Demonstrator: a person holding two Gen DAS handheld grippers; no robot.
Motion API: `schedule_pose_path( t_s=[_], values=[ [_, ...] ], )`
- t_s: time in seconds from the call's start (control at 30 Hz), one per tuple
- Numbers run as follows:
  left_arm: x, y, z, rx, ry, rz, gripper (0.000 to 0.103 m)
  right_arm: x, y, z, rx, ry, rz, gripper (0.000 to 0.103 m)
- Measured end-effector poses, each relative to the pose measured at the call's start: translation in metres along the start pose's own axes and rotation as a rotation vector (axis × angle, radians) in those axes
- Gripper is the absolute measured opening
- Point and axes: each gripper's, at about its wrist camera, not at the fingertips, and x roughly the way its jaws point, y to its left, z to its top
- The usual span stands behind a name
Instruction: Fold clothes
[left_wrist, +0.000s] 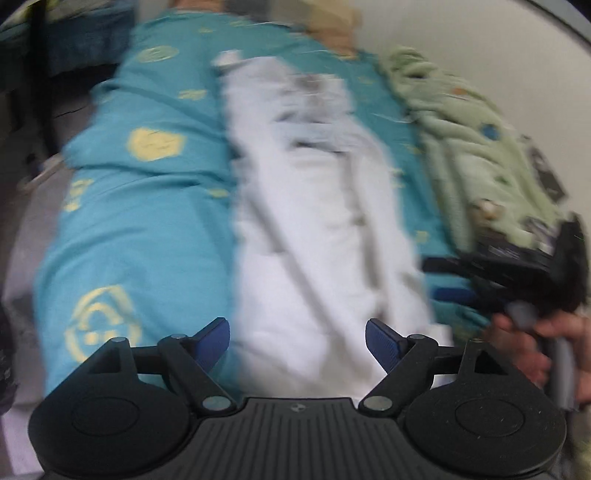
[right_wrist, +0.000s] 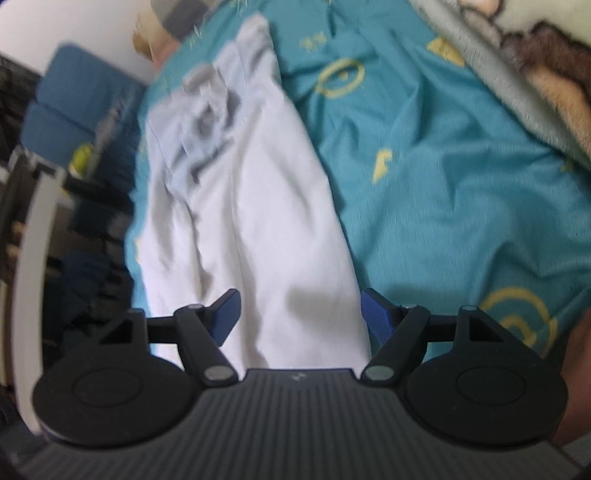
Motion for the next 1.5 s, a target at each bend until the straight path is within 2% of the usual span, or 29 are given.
schedule_pose_path(
  t_s=[0.07, 0.1, 0.3, 0.4, 0.43, 0.47, 0.5, 0.57, 0.6, 0.63, 0.73, 0.93, 1.1, 1.3, 1.5],
  values=[
    [0.014, 0.027, 0.003, -0.153, 0.065, -0.042, 0.076, 0.006, 0.006, -0.006, -0.029, 0.034, -0.044, 0.073],
    [0.018, 0.032, 0.004, -0.170, 0.082, -0.073, 0.076, 0.008, 0.009, -0.009, -0.043, 0.050, -0.067, 0.073],
    [0.037, 0.018, 0.003, -0.079, 0.210, -0.119, 0.077, 0.023, 0.026, -0.029, -0.128, 0.167, -0.127, 0.073],
    [0.039, 0.011, 0.000, -0.031, 0.246, -0.170, 0.070, 0.025, 0.038, -0.042, -0.199, 0.215, -0.130, 0.073],
    [0.039, 0.009, -0.002, -0.017, 0.256, -0.187, 0.067, 0.027, 0.042, -0.046, -0.226, 0.228, -0.133, 0.073],
    [0.039, 0.007, -0.002, -0.002, 0.265, -0.198, 0.060, 0.028, 0.046, -0.050, -0.256, 0.236, -0.142, 0.070],
    [0.040, 0.005, -0.004, 0.011, 0.277, -0.204, 0.055, 0.030, 0.050, -0.054, -0.284, 0.243, -0.154, 0.064],
    [0.040, 0.001, -0.006, 0.035, 0.286, -0.199, 0.031, 0.032, 0.057, -0.061, -0.341, 0.249, -0.187, 0.050],
    [0.038, 0.000, -0.007, 0.043, 0.278, -0.196, 0.024, 0.031, 0.059, -0.064, -0.364, 0.244, -0.206, 0.033],
    [0.036, 0.000, -0.009, 0.046, 0.269, -0.195, 0.015, 0.030, 0.061, -0.065, -0.379, 0.236, -0.222, 0.024],
    [0.023, 0.001, -0.012, 0.039, 0.224, -0.207, 0.009, 0.019, 0.063, -0.066, -0.383, 0.207, -0.209, 0.016],
    [-0.041, 0.009, -0.015, -0.063, 0.061, -0.318, 0.006, -0.039, 0.063, -0.057, -0.310, 0.125, -0.017, 0.013],
    [-0.096, 0.014, -0.019, -0.146, -0.075, -0.406, 0.006, -0.094, 0.057, -0.052, -0.282, 0.042, 0.098, 0.013],
    [-0.157, -0.007, -0.045, -0.133, -0.169, -0.433, 0.006, -0.147, 0.038, -0.070, -0.300, -0.015, 0.200, 0.013],
    [-0.194, -0.032, -0.081, -0.078, -0.230, -0.422, 0.006, -0.183, 0.011, -0.098, -0.302, -0.047, 0.268, 0.013]
  ],
)
